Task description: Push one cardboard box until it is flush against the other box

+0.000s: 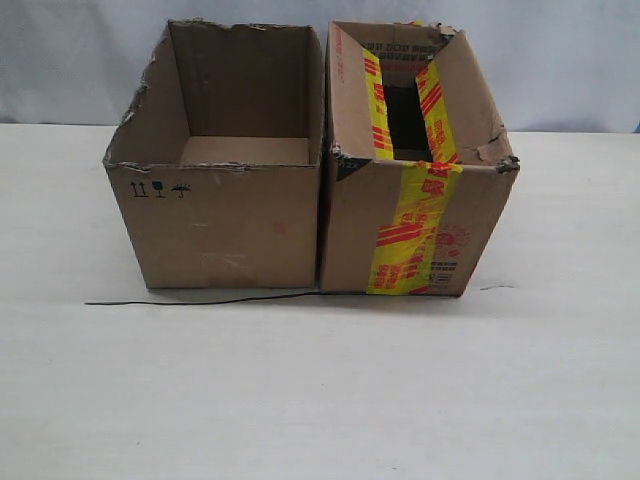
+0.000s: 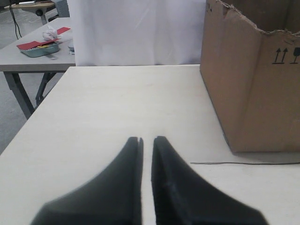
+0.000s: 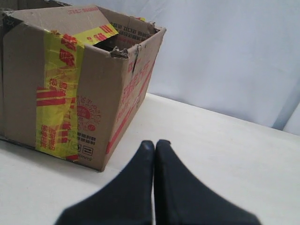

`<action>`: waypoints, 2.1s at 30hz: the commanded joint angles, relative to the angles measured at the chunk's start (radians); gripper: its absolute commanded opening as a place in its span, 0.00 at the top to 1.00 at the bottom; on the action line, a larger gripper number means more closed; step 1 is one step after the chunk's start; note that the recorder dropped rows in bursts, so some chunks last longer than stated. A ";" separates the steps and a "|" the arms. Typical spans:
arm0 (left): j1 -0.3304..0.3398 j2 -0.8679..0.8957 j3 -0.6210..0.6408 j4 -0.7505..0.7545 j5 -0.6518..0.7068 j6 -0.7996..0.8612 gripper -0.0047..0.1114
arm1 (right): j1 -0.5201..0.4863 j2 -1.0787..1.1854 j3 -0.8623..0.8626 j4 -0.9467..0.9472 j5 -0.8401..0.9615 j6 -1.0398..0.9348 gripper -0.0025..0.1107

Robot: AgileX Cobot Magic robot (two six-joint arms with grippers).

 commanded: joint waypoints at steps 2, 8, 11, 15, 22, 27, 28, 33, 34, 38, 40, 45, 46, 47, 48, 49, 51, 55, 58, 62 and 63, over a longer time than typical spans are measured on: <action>-0.008 -0.001 0.002 -0.007 -0.012 -0.004 0.96 | -0.008 -0.003 0.005 0.005 0.036 -0.001 0.98; -0.008 -0.001 0.002 -0.007 -0.012 -0.004 0.96 | -0.008 -0.003 0.005 0.058 0.122 -0.001 0.98; -0.008 -0.001 0.002 -0.007 -0.012 -0.004 0.96 | -0.008 -0.003 0.005 0.186 0.122 -0.001 0.98; -0.008 -0.001 0.002 -0.007 -0.012 -0.004 0.96 | -0.008 -0.003 0.005 0.127 0.120 -0.001 0.98; -0.008 -0.001 0.002 -0.007 -0.012 -0.004 0.96 | -0.008 -0.003 0.005 0.070 0.120 -0.001 0.98; -0.008 -0.001 0.002 -0.007 -0.012 -0.004 0.96 | -0.008 -0.003 0.005 0.136 0.120 -0.001 0.98; -0.008 -0.001 0.002 -0.007 -0.012 -0.004 0.96 | -0.008 -0.003 0.005 0.136 0.120 -0.001 0.98; -0.008 -0.001 0.002 -0.007 -0.012 -0.004 0.96 | -0.008 -0.003 0.005 0.136 0.120 -0.001 0.98; -0.008 -0.001 0.002 -0.007 -0.012 -0.004 0.96 | -0.008 -0.003 0.005 0.136 0.120 -0.001 0.98; -0.008 -0.001 0.002 -0.007 -0.012 -0.004 0.96 | -0.008 -0.003 0.005 0.136 0.120 -0.001 0.98; -0.008 -0.001 0.002 -0.007 -0.012 -0.004 0.96 | -0.008 -0.003 0.005 0.136 0.120 -0.001 0.98; -0.008 -0.001 0.002 -0.007 -0.012 -0.004 0.96 | -0.008 -0.003 0.005 0.136 0.118 -0.001 0.98; -0.008 -0.001 0.002 -0.007 -0.012 -0.004 0.96 | -0.008 -0.003 0.005 0.136 0.118 -0.001 0.98; -0.008 -0.001 0.002 -0.007 -0.012 -0.004 0.96 | -0.008 -0.003 0.005 0.136 0.118 -0.001 0.98; -0.008 -0.001 0.002 -0.007 -0.012 -0.004 0.96 | -0.008 -0.003 0.005 0.136 0.118 -0.001 0.98; -0.008 -0.001 0.002 -0.007 -0.012 -0.004 0.96 | -0.008 -0.003 0.005 0.136 0.118 -0.001 0.98; -0.008 -0.001 0.002 -0.007 -0.012 -0.004 0.96 | -0.008 -0.003 0.005 0.136 0.118 -0.001 0.98; -0.008 -0.001 0.002 -0.007 -0.012 -0.004 0.96 | -0.008 -0.003 0.005 0.136 0.118 -0.001 0.98; -0.008 -0.001 0.002 -0.007 -0.012 -0.004 0.96 | -0.008 -0.003 0.005 0.136 0.118 -0.001 0.98; -0.008 -0.001 0.002 -0.007 -0.012 -0.004 0.96 | -0.008 -0.003 0.005 0.136 0.118 -0.001 0.98; -0.008 -0.001 0.002 -0.007 -0.012 -0.004 0.96 | -0.008 -0.003 0.005 0.136 0.118 -0.001 0.98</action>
